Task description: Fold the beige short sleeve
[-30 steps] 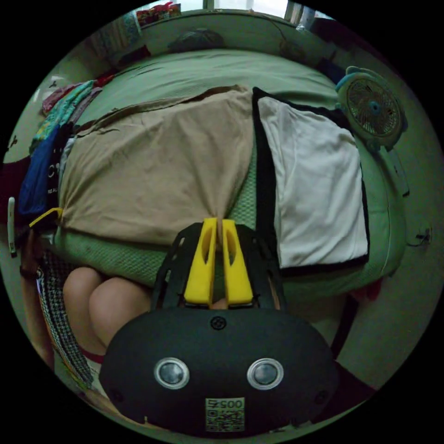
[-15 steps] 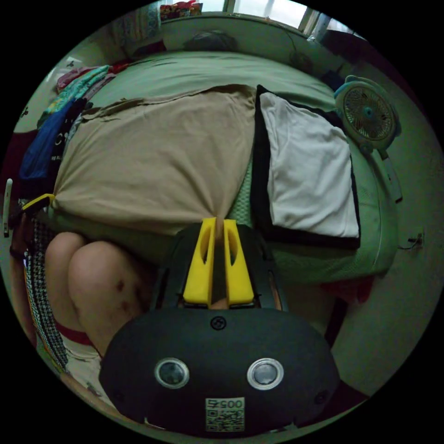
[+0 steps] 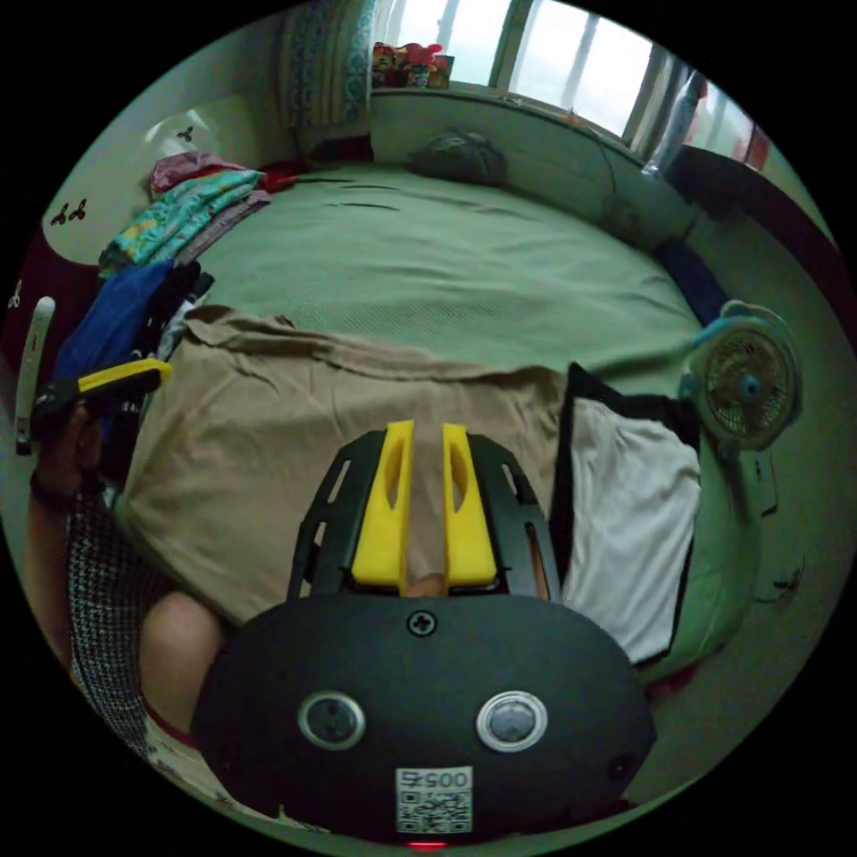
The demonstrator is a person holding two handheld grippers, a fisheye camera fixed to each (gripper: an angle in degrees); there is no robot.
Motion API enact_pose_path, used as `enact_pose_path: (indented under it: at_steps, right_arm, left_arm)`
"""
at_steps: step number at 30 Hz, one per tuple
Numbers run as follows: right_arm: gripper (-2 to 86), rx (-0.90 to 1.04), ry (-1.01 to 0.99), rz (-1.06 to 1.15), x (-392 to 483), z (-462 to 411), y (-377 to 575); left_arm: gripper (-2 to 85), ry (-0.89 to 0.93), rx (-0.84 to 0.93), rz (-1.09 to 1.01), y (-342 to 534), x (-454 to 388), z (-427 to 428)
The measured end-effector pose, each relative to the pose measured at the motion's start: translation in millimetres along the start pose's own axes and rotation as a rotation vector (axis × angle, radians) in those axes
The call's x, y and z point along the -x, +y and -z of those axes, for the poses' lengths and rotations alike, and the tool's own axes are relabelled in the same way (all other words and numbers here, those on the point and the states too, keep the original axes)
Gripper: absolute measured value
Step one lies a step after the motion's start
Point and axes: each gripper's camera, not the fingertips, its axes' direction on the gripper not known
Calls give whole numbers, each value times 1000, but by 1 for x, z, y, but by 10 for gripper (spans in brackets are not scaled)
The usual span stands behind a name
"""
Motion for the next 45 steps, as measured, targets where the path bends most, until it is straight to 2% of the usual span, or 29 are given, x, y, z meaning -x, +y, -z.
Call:
enact_pose_path:
  at_steps: [6,12,16,19,24,27,34,41,45]
  right_arm:
    - [59,106,27,42,9,-66,-38]
    - [58,46,16,26,6,-60,-54]
    - [57,29,37,-31,-7,-59,-81]
    - [54,47,37,-46,-14,-53,-89]
    - [54,59,-38,79,-1,-38,-51]
    - [54,85,-4,131,16,-49,-42]
    - [46,121,-8,94,25,-71,-65]
    - [48,99,-13,14,2,-72,-88]
    - [55,105,-62,-44,-17,-56,-73]
  left_arm:
    - [9,21,48,16,-41,-13,-56]
    - [2,85,9,9,-50,-24,-64]
    - [-2,-32,-51,36,-85,-30,-54]
    - [-2,-128,-14,71,-106,-34,-54]
    - [-3,-6,-40,17,-86,-66,-40]
    - [-3,60,3,-37,-73,-98,-49]
    - [-2,2,87,-45,-103,-158,-82]
    - [-2,70,120,-36,-135,-194,-85]
    - [-2,124,110,-28,-124,-219,-68]
